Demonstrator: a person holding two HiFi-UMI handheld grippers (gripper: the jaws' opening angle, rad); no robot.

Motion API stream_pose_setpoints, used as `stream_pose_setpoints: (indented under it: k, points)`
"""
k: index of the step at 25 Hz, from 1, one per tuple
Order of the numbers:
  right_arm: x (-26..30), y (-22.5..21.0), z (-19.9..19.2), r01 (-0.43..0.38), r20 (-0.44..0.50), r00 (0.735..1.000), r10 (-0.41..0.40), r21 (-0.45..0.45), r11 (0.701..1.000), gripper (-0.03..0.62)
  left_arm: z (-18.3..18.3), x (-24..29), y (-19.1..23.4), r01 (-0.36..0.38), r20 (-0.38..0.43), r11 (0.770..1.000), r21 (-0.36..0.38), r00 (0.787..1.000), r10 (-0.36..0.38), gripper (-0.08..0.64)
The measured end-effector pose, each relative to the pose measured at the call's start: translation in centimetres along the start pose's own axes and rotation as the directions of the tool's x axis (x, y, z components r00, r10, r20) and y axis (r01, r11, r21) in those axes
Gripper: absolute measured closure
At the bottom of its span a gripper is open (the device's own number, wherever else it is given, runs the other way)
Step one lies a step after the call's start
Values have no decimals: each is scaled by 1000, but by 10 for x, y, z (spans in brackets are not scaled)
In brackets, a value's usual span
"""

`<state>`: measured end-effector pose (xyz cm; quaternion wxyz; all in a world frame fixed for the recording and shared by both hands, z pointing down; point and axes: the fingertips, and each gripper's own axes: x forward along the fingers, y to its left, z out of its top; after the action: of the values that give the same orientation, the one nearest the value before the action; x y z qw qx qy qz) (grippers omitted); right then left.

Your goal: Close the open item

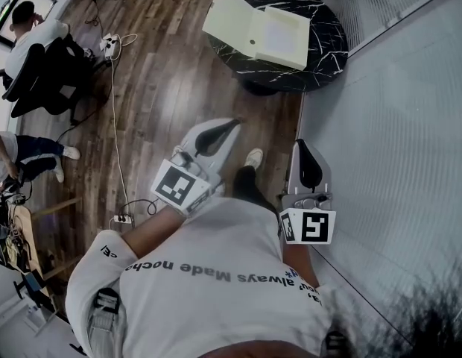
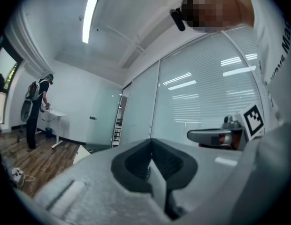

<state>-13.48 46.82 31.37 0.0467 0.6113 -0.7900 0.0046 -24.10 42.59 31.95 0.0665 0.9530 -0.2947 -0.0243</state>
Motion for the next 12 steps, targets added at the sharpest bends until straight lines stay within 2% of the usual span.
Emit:
stream_pose_setpoints:
  k: [12]
  points:
    - [72,-159,-10,4,0,1000,-4,21,1000,591,-2,172,18,-13,-29,1000,19,1000,13,557]
